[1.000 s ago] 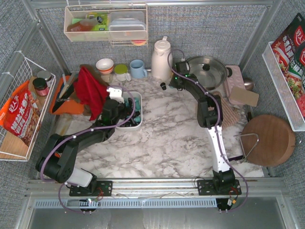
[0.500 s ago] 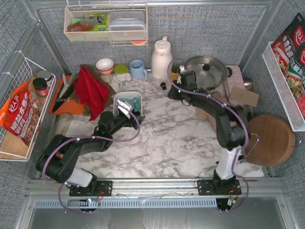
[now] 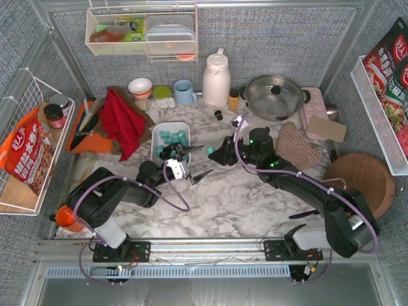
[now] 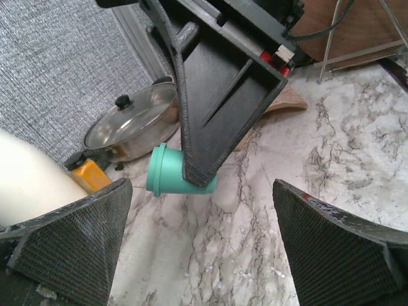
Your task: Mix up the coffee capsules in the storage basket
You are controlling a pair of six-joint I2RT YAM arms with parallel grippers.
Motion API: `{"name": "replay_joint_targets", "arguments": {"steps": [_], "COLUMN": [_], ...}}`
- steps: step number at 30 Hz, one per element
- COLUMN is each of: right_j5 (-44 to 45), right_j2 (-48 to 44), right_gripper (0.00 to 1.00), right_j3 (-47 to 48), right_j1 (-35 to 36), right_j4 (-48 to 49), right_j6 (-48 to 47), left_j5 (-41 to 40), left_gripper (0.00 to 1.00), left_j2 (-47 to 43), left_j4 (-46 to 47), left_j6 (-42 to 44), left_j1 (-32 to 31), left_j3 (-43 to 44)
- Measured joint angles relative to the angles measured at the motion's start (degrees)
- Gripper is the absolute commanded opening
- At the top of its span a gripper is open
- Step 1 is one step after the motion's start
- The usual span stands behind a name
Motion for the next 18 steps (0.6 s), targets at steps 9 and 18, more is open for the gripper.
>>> {"name": "replay_joint_targets", "arguments": {"steps": [9, 18], "right_j5": [-2.4, -3.3], "right_j2": [-3.0, -3.4], "right_gripper": [0.15, 0.18], "right_j3": [-1.7, -2.0], "right_j1": [2.1, 3.0], "right_j4": [0.6, 0.3], "right_j6": [1.4, 1.7], "left_j5": [-5.7, -8.6], "left_gripper": [0.99, 0.66], "left_j2": [0.7, 0.8], "left_j4": [1.0, 0.9], "left_j6": [4.0, 7.4], "left_j1": [-2.7, -4.3], "left_j3": [0.3, 0.5]}}
